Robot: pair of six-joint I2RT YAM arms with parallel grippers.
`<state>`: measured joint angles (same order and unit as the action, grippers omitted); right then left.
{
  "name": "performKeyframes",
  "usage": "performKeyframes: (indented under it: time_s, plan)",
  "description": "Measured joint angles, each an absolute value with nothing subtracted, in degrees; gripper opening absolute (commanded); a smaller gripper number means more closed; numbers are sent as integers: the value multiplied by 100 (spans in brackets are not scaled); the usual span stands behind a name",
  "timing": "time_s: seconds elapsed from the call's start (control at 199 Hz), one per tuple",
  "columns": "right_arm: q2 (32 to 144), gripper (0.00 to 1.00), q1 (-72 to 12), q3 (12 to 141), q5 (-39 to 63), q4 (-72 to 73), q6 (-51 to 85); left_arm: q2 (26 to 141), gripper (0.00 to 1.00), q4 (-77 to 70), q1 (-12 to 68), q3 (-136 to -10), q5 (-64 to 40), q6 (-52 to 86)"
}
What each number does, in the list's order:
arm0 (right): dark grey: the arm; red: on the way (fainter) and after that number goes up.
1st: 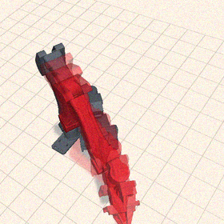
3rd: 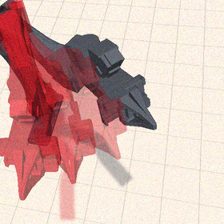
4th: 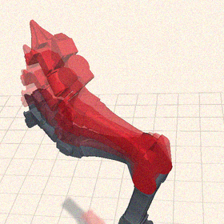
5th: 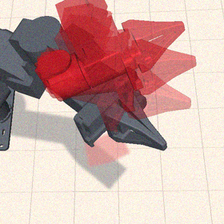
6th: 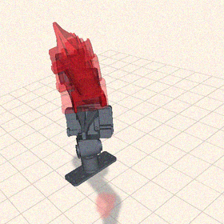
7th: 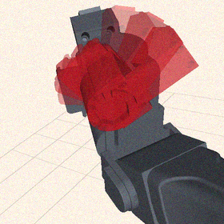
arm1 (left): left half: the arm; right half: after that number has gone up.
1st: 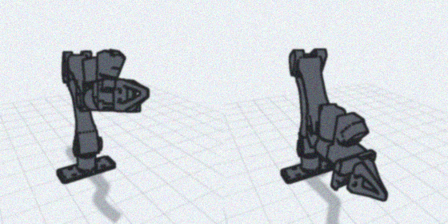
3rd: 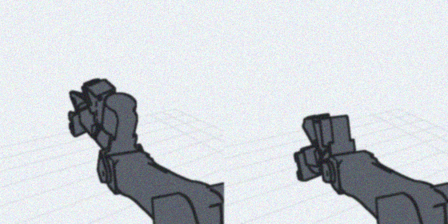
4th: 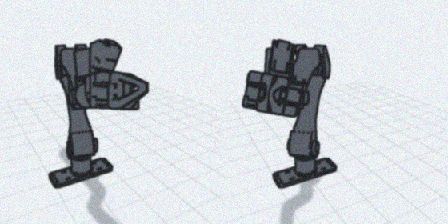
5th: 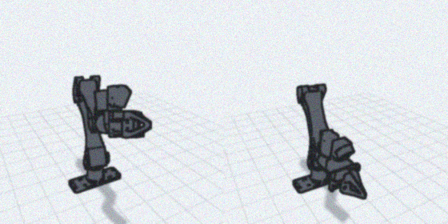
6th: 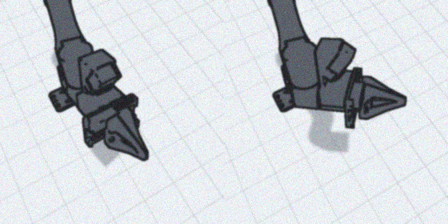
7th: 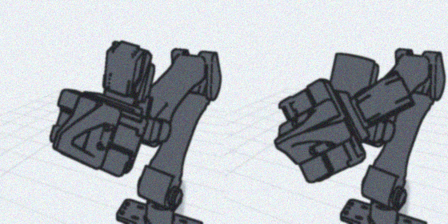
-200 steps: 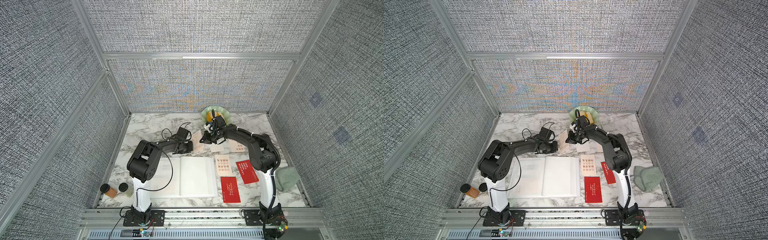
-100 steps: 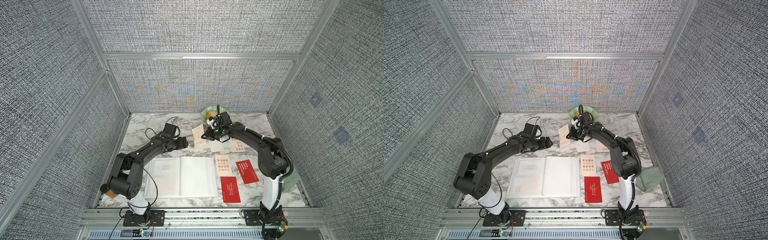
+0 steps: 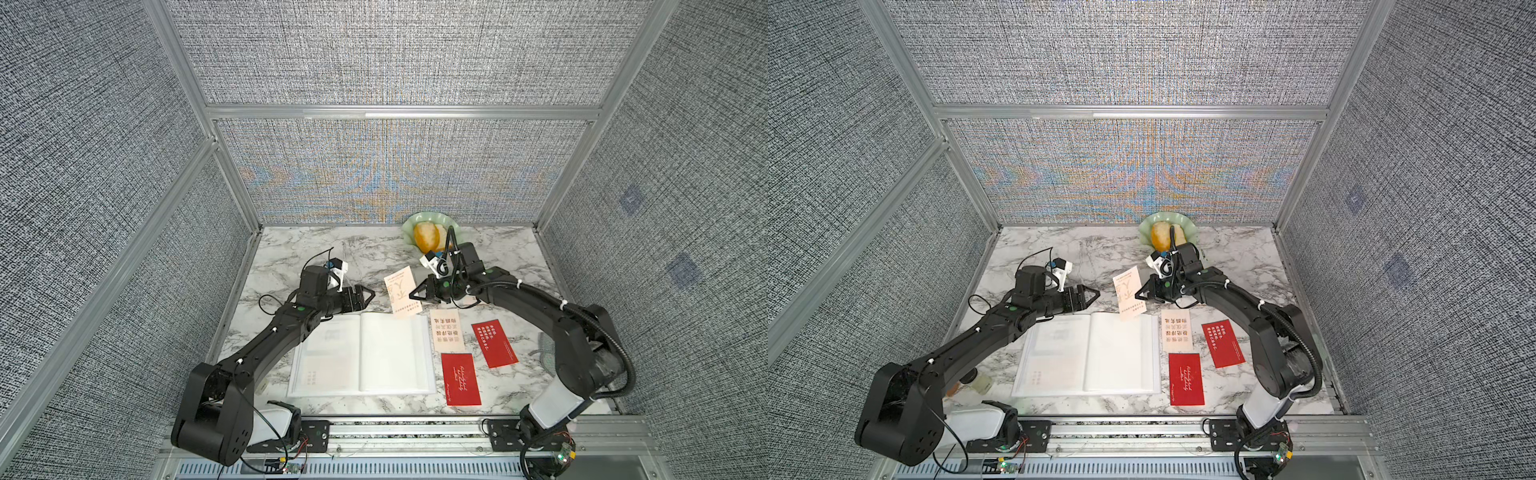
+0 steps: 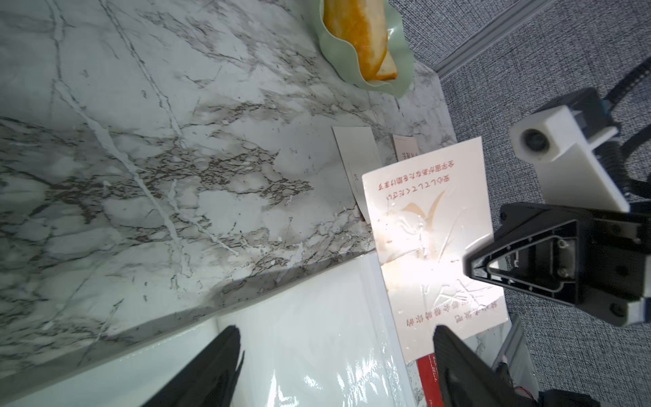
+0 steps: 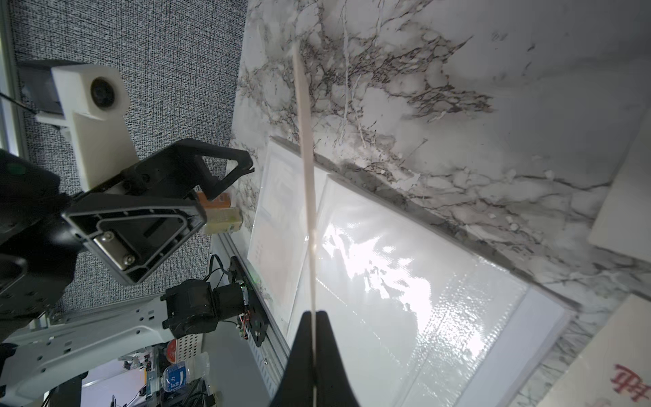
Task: Place the photos into the photo albums
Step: Pick up the photo at the center of the board.
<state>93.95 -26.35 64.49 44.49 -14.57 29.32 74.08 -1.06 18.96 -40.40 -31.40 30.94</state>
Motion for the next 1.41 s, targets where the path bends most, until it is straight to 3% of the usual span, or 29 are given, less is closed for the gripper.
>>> performKeyframes:
  time_s: [0.322, 0.629, 0.856, 1.133, 1.284, 1.41]
  plan:
    - [8967, 0, -3002, 5522, 5017, -720, 3114, 7601, 83, -1238, 1859, -3465, -4272, 3500]
    - [9209, 0, -3260, 5450, 5487, -123, 3284, 7885, 72, -1726, 1857, -3426, -4797, 3680]
    - [9461, 0, -3293, 5476, 5763, 115, 3378, 7972, 50, -1848, 1857, -3459, -4952, 3719]
    - [9688, 0, -3273, 5478, 5924, 281, 3430, 8073, 32, -1865, 1857, -3535, -5083, 3750]
    - [9727, 0, -3225, 5511, 6005, 322, 3428, 8119, 0, -1820, 1857, -3590, -5100, 3741]
    - [9725, 0, -3157, 5546, 6045, 309, 3422, 8134, 0, -1824, 1861, -3660, -5113, 3699]
